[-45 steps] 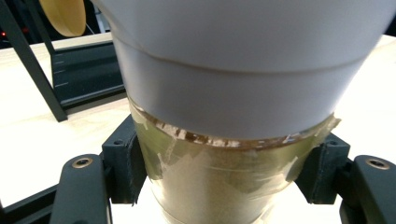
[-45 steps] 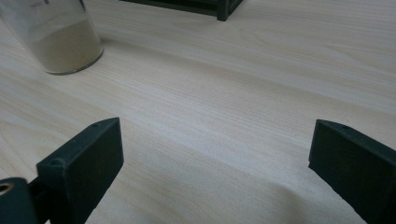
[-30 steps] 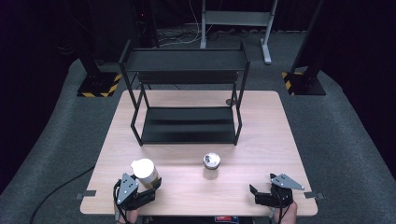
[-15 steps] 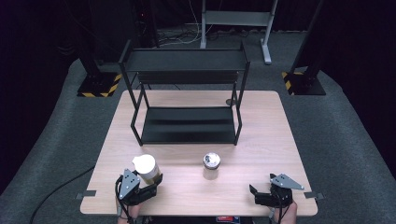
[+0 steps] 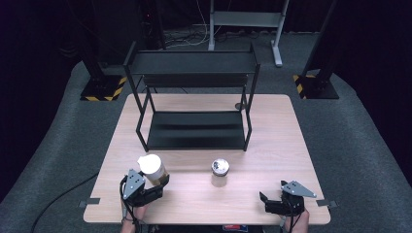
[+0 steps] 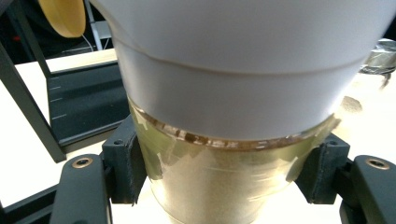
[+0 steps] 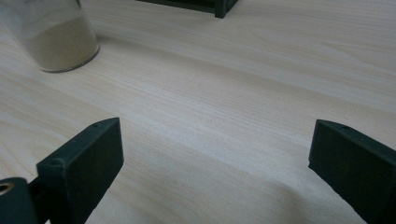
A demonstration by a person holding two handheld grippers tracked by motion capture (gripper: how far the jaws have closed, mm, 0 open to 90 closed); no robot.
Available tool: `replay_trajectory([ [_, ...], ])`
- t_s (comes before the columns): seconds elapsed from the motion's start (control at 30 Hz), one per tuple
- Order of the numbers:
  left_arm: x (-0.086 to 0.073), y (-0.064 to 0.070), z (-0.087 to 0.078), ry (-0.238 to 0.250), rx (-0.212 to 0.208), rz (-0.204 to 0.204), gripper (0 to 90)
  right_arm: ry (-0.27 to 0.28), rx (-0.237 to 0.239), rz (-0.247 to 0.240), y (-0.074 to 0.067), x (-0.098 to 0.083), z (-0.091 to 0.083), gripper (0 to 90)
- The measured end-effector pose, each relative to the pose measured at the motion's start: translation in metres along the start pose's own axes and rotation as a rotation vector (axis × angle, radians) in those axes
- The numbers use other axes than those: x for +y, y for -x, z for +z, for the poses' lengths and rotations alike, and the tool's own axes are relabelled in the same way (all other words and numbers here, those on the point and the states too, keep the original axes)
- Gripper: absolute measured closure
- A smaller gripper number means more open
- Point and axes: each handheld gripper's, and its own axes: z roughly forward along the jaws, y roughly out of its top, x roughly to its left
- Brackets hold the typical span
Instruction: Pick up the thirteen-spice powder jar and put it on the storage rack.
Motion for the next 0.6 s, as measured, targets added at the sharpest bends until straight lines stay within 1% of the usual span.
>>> replay_trajectory([
  [0.07,0.0016,-0.0019,0.0027,0.001,-0.001,-0.005,29.9,-0.001,-0.002,0.000,-0.0003,0.0001,0.0000,2.4],
  [0.37,0.0088,-0.0053,0.0084,-0.003,0.005,0.009,29.9,0.001,-0.002,-0.001,-0.0005,-0.0003,-0.0001,2.4],
  [0.6,0.0107,-0.0086,0.0112,0.004,0.003,0.003,29.9,0.005,-0.005,0.000,-0.0008,-0.0009,-0.0004,2.3],
])
